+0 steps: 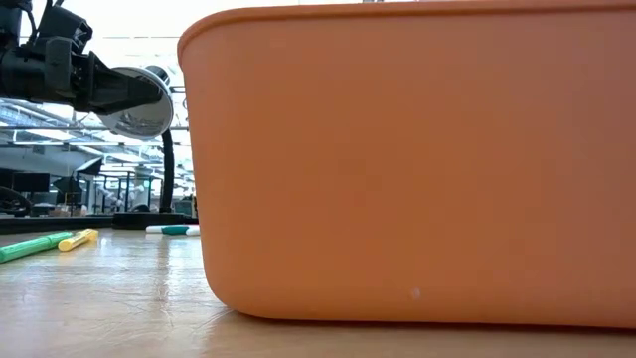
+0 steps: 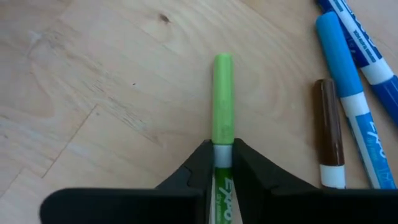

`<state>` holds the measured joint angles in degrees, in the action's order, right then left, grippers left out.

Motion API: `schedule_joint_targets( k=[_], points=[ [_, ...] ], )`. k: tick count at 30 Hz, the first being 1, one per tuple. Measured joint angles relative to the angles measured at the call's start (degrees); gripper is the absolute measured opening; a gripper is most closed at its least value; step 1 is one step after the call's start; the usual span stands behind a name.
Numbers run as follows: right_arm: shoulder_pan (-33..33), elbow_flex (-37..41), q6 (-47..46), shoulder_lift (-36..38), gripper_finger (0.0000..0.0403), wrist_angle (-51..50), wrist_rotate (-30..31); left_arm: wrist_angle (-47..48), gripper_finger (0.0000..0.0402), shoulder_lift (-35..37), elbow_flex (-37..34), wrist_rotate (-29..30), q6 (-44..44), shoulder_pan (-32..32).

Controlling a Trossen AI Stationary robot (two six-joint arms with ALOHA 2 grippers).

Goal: Pick & Place Markers
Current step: Put the light green thin dry erase marker into the blue bin

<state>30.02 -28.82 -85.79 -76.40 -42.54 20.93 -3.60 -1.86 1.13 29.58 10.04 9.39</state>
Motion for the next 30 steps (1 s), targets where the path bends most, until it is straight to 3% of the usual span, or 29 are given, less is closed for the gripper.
schedule_joint_targets(
  k=[30],
  points=[
    [0.0, 0.0, 2.7, 0.0, 0.003, 0.6, 0.0, 0.0, 0.0214, 0.0, 0.0, 0.0, 0.0, 0.0]
  ],
)
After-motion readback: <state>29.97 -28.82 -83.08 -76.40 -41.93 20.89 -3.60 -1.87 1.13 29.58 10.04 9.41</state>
